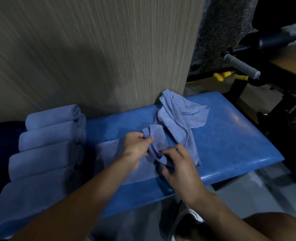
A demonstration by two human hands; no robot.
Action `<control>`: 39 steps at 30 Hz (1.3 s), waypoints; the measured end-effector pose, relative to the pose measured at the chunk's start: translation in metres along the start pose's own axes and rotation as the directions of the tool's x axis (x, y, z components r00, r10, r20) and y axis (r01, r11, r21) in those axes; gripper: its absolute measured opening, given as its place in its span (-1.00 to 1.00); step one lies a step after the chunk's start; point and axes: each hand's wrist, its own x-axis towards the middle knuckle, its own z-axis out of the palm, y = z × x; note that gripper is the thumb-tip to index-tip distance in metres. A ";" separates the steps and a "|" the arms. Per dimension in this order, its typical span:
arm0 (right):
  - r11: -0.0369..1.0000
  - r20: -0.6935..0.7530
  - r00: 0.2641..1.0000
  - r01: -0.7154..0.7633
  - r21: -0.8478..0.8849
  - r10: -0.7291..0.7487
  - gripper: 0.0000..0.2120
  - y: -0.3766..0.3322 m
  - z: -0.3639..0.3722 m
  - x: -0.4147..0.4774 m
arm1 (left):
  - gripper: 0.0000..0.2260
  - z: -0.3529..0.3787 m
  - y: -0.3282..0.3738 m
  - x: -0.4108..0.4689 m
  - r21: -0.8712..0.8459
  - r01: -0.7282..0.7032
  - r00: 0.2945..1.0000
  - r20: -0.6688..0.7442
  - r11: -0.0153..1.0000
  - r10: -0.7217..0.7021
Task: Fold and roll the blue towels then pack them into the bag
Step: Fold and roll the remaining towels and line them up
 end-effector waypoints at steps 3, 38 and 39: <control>0.998 0.003 1.000 0.031 -0.061 -0.031 -0.70 0.001 -0.001 -0.003 | -0.90 -0.001 -0.002 0.005 0.077 -0.070 0.997 -0.008 0.995 0.070; 0.848 0.037 0.925 -0.331 -0.414 0.379 -0.55 0.005 0.012 -0.012 | -0.40 -0.039 -0.058 -0.008 0.651 -0.756 0.571 0.601 0.072 0.559; 0.851 0.035 0.924 -0.336 -0.405 0.382 -0.58 0.006 0.013 -0.012 | -0.37 -0.038 -0.060 -0.006 0.670 -0.743 0.573 0.621 0.017 0.535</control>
